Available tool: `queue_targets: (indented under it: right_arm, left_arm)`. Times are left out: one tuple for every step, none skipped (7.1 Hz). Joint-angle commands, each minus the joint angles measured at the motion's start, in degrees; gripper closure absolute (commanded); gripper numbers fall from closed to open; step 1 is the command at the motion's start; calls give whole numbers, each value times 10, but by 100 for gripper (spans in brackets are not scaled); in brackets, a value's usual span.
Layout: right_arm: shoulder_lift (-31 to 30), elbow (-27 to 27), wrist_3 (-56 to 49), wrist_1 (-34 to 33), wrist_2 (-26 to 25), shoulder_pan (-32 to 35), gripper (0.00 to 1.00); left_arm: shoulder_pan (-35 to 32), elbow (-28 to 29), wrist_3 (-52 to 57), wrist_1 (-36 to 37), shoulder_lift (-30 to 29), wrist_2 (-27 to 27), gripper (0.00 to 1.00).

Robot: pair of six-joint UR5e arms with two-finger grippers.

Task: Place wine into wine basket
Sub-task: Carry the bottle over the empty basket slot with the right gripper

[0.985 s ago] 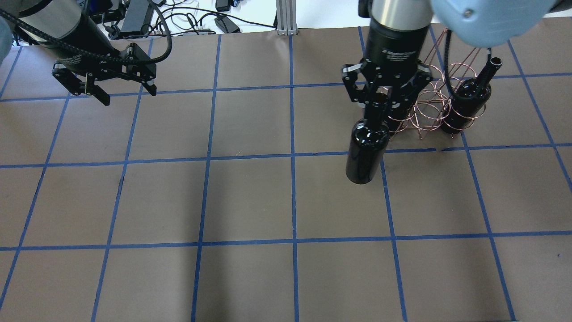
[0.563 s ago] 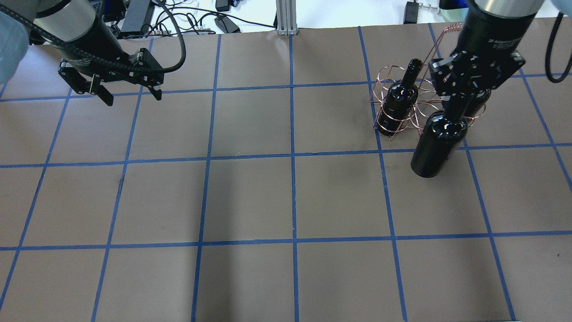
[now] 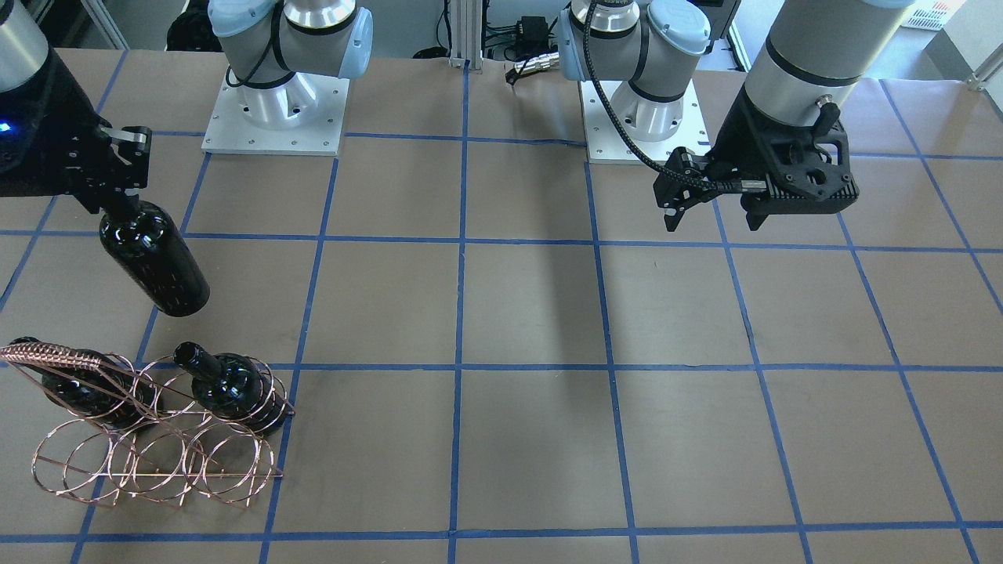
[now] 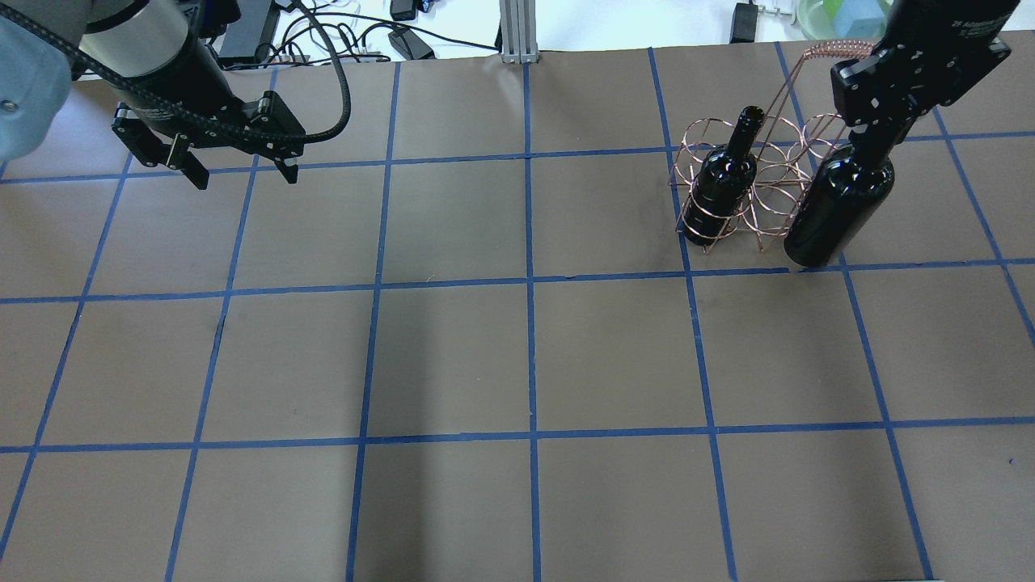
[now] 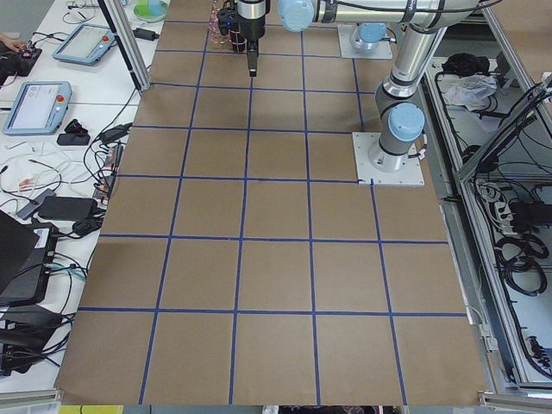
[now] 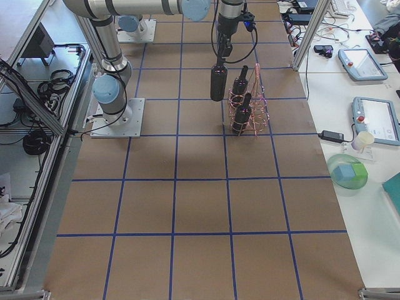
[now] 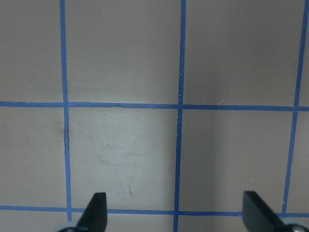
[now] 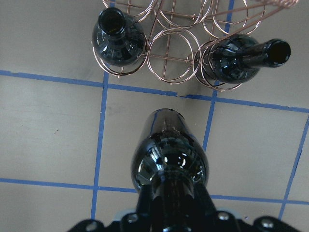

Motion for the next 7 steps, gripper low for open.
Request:
queue_targets:
  right_arm:
    - [42,-49,-7,-34,11,-4,85]
    - [54,-57,-6,-47,23,-4,85]
    - [56,-58,-3,-55,24,-4,85]
    - [58,-58,-3,-59,24,-7,85]
    - [66,-58,-8,-61,26,-22,85]
    - [77,-58,-12,-81,34,-28,85]
    - [79,-57,-12,-86,42,-28,85]
  left_arm:
    - [0,0,-1,-1,0,3,0]
    - [0,-1,-4,-1,0,3,0]
    - [0,-1,-5,-1,0,0,0]
    - [0,-1,-5,-1,0,2,0]
    - [0,-1,-5,-1,0,2,0]
    - [0,-1,-5,-1,0,2,0]
    - [0,-1,-6,-1,0,1,0]
